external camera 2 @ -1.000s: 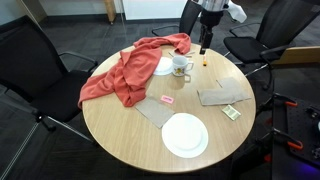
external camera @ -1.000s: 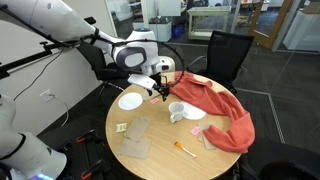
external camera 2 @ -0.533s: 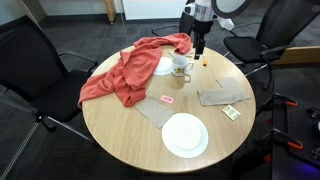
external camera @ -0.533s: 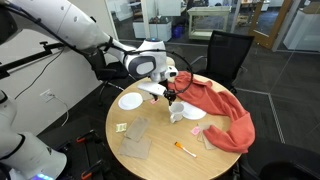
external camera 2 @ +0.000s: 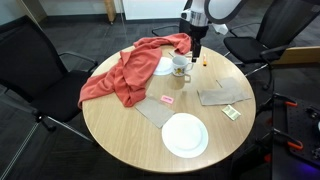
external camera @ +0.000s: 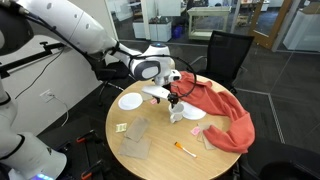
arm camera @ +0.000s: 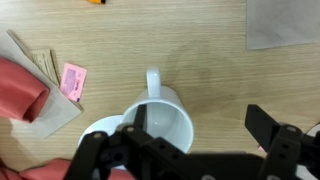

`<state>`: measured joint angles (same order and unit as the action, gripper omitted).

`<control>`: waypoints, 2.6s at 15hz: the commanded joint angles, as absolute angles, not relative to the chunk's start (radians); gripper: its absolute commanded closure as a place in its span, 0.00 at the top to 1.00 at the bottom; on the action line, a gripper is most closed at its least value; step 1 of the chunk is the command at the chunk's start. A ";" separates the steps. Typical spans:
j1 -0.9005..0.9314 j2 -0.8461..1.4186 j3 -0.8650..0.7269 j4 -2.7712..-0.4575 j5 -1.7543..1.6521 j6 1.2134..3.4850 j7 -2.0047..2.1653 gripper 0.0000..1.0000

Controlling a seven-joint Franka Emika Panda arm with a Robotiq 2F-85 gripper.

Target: Move the cup closer to the left white plate

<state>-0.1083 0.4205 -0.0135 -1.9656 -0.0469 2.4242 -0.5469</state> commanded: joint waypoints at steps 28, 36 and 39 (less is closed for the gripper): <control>-0.088 0.692 0.034 -1.754 -0.141 2.479 -0.506 0.51; -0.090 0.688 0.021 -1.749 -0.147 2.467 -0.492 0.00; -0.084 0.672 0.024 -1.757 -0.154 2.460 -0.480 0.03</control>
